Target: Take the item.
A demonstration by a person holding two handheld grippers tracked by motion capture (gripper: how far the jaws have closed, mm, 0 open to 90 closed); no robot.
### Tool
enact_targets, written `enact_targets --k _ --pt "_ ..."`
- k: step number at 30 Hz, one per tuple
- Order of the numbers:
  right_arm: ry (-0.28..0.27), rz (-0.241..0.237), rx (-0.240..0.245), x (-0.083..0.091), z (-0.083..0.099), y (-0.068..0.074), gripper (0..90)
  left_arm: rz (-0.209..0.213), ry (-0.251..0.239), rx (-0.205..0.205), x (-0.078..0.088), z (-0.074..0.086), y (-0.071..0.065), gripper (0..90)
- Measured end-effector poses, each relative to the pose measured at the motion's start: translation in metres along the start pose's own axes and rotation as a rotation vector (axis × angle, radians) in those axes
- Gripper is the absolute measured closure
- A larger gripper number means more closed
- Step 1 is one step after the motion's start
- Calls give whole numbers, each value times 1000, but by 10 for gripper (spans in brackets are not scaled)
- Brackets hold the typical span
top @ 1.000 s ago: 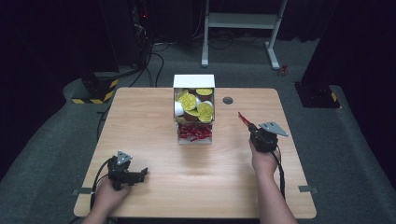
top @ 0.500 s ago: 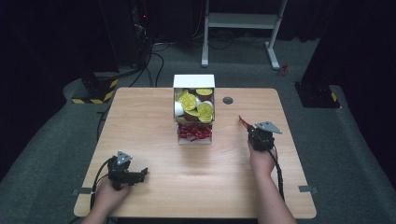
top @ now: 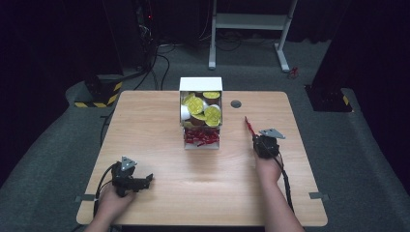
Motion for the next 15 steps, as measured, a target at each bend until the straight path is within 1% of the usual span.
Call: enact_targets --k 2,3,5,6,8,9,11,12,15 --pt "18 -3 -4 -3 4 1 861 0 1 -1 0 0 0 2" --pt "20 -5 6 -4 5 0 860 0 0 -2 0 0 0 2" --pt "30 -8 5 -5 7 1 857 0 1 -2 0 0 0 2" --pt "33 -8 13 -6 7 1 856 1 1 -1 0 0 0 3" --pt "42 -9 12 -7 8 1 851 0 0 0 0 0 0 3" --pt "51 -11 4 -7 8 2 848 0 1 -2 0 0 0 2" --pt "54 -13 17 -9 9 2 846 0 0 -1 0 0 0 2" --pt "56 -14 7 -9 9 3 846 0 0 -2 0 0 0 2" --pt "68 -22 9 -11 11 5 845 -1 1 -3 0 0 0 2"
Point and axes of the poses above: each handheld gripper's, and its own axes: x roughly backward along the jaws, z roughly out of its underside, y roughly to its left, the point moved 7 cm from there along -x, roughly forward along the jaws, and after that the axes turned 10 degrees about x, right-handed, at the moved point
